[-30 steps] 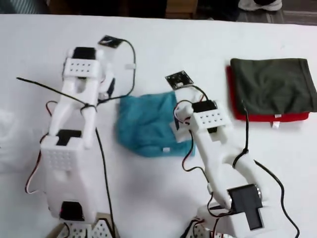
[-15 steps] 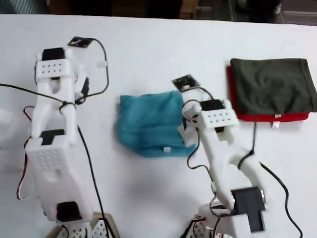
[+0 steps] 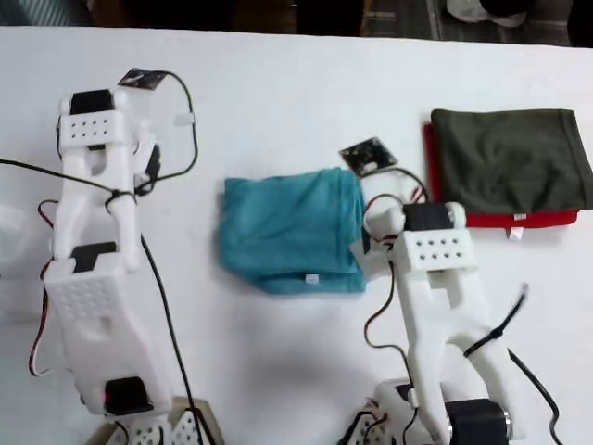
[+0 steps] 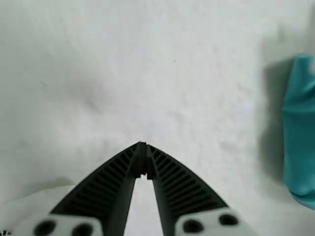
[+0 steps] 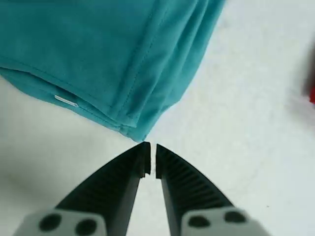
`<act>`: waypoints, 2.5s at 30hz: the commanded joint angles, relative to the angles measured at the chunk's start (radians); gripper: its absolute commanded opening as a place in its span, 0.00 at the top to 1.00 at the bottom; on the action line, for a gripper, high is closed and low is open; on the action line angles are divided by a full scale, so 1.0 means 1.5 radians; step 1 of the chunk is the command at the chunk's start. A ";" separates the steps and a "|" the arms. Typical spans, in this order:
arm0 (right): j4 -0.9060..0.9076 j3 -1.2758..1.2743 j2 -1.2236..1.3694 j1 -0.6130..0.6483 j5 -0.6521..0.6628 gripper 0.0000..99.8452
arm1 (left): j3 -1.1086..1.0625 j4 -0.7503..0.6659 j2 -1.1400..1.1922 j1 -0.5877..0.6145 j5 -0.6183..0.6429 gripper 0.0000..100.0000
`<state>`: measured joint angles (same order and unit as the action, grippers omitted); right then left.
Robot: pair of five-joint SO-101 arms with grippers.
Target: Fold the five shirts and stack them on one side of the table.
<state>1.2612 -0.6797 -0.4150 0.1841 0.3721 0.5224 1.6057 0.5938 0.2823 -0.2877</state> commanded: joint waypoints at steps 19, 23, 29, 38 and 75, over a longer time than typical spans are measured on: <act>-0.201 -0.076 0.113 0.127 -0.075 0.87 | 0.027 0.027 -0.006 0.054 -0.007 0.97; -0.217 -0.063 0.144 0.128 -0.075 0.87 | 0.027 0.027 -0.006 0.064 -0.008 0.97; -0.220 -0.061 0.151 0.128 -0.074 0.88 | 0.027 0.025 -0.006 0.065 -0.032 0.97; -0.220 -0.060 0.145 0.127 -0.074 0.98 | 0.027 0.021 -0.006 0.065 -0.033 0.97; -0.181 -0.014 0.153 0.126 -0.060 0.88 | 0.027 0.006 -0.004 0.065 -0.032 0.97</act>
<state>0.9851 -0.7288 -0.1849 0.3698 0.2831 0.5224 1.6256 0.5953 0.3728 -0.3261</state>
